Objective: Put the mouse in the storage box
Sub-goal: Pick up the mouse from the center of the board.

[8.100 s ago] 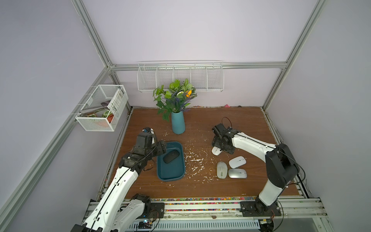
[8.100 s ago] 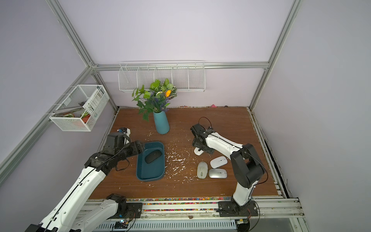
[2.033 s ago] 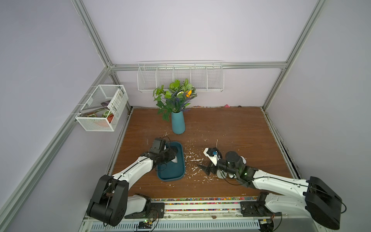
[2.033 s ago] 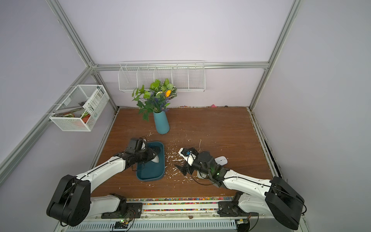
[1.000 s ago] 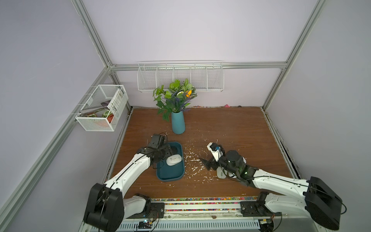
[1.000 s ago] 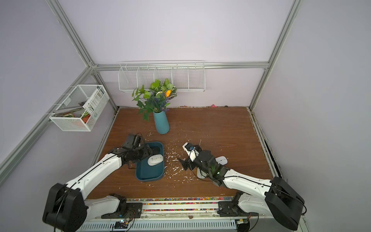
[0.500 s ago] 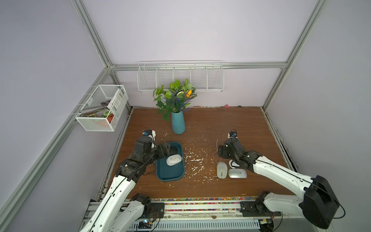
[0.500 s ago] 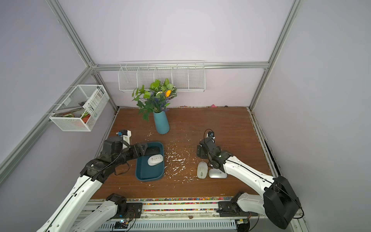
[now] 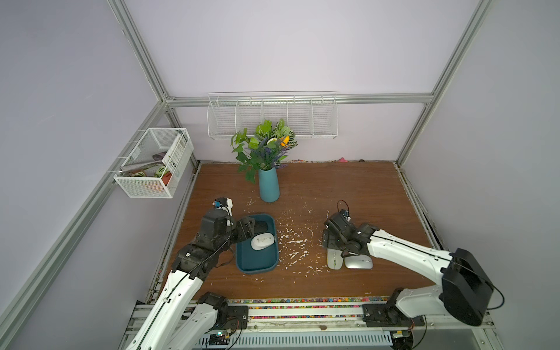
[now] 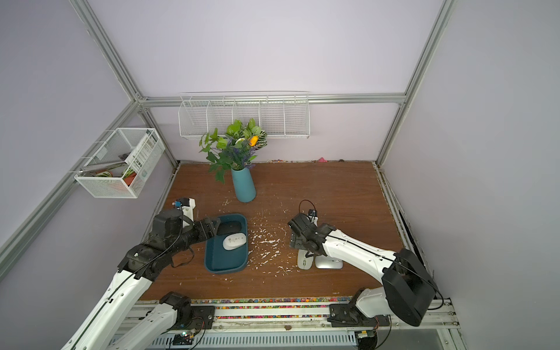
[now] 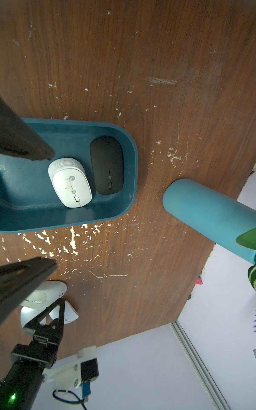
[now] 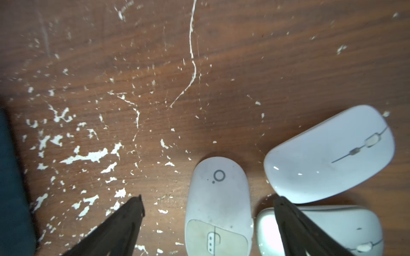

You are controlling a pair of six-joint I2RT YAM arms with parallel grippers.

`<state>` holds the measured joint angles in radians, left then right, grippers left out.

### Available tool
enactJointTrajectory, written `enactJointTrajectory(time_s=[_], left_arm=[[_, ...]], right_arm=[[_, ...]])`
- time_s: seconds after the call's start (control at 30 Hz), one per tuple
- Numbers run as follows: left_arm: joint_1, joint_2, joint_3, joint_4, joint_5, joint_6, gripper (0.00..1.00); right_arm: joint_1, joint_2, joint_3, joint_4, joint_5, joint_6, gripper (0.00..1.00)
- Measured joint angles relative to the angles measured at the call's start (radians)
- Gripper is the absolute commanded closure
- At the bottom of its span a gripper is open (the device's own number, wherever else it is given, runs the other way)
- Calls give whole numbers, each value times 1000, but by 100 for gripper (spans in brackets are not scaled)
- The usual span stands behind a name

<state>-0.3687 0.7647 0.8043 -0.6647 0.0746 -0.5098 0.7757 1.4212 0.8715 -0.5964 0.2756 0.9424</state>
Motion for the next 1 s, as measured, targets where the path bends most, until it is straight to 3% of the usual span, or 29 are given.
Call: enactJointTrajectory(time_s=[1.0], left_arm=[[0,6,0,0,-7,0,26]], right_arm=[[75,188,43,-122,-37,221,10]])
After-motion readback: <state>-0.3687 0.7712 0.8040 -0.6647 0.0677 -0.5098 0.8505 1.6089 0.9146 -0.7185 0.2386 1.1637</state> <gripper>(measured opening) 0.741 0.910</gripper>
